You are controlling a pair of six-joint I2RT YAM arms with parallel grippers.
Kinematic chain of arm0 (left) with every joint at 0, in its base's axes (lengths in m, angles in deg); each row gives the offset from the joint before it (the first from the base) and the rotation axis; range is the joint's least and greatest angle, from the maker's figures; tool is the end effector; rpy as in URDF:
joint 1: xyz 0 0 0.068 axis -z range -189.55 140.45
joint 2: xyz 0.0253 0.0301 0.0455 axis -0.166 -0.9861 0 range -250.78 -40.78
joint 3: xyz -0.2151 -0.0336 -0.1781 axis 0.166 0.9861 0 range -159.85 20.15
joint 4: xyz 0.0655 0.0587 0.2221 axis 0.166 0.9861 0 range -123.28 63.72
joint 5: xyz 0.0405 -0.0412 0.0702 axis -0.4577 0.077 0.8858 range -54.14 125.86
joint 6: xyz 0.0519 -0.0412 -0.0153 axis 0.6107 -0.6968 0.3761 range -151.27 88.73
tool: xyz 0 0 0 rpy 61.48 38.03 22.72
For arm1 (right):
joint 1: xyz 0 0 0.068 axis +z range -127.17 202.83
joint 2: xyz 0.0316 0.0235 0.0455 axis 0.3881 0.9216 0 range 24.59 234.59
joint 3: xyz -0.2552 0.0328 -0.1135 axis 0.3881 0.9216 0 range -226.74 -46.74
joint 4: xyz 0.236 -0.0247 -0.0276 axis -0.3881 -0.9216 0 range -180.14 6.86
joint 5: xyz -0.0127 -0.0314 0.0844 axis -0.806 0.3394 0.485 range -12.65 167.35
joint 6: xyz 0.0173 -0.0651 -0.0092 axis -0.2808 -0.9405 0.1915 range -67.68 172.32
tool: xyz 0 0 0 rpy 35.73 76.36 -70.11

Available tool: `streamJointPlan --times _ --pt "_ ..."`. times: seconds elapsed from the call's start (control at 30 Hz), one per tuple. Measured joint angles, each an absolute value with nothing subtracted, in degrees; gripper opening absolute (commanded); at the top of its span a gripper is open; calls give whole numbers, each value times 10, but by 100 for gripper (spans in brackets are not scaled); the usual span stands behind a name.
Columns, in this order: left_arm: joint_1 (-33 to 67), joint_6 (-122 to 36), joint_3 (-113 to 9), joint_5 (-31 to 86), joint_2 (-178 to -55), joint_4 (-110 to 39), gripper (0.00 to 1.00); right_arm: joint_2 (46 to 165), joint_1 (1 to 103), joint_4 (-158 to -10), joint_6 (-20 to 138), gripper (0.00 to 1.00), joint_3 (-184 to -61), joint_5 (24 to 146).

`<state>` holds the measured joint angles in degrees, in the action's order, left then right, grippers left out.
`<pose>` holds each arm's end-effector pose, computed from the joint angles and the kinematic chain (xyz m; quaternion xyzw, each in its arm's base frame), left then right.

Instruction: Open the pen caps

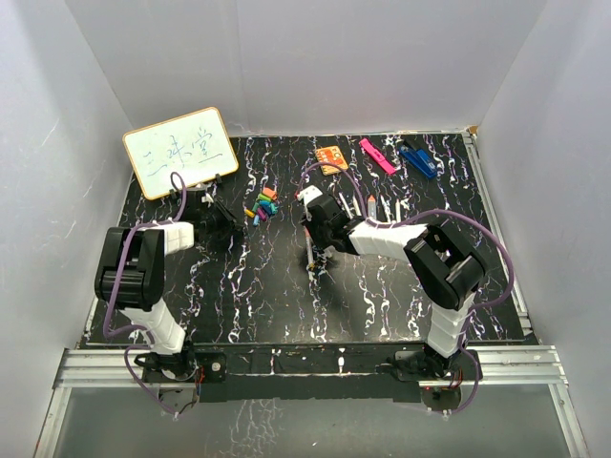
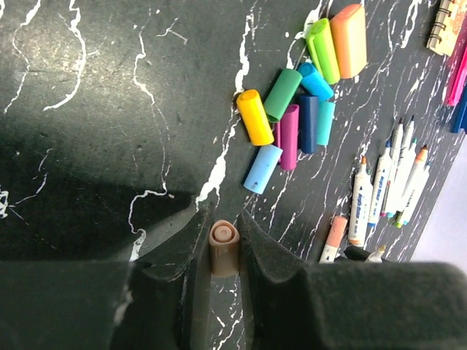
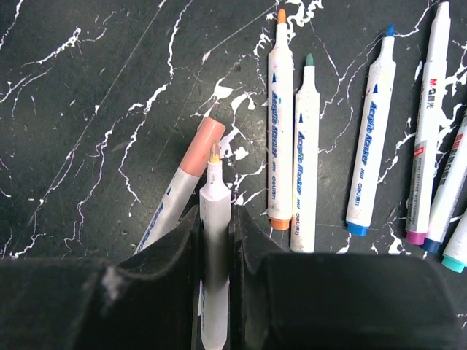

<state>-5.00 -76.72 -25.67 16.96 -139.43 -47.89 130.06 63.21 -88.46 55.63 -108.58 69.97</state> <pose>0.3385 -0.0448 0.1656 -0.2429 0.8565 -0.3159 0.3279 0.2926 0.2396 0.1708 -0.2757 0.8933 0.0742 0.3471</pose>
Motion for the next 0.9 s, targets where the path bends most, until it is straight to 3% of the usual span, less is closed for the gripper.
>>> streamJointPlan --times 0.6,0.7,0.87,0.9 --pt "-55 -772 -264 166 -1417 -493 36 1301 632 -886 554 36 -1097 676" --pt "-57 -774 -261 167 -1405 -496 51 1298 632 -888 553 42 -1097 677" --pt "-58 -781 -224 173 -1318 -518 97 1288 635 -898 557 54 -1105 686" --pt "-59 -782 -217 175 -1300 -526 98 1288 636 -900 559 55 -1109 687"
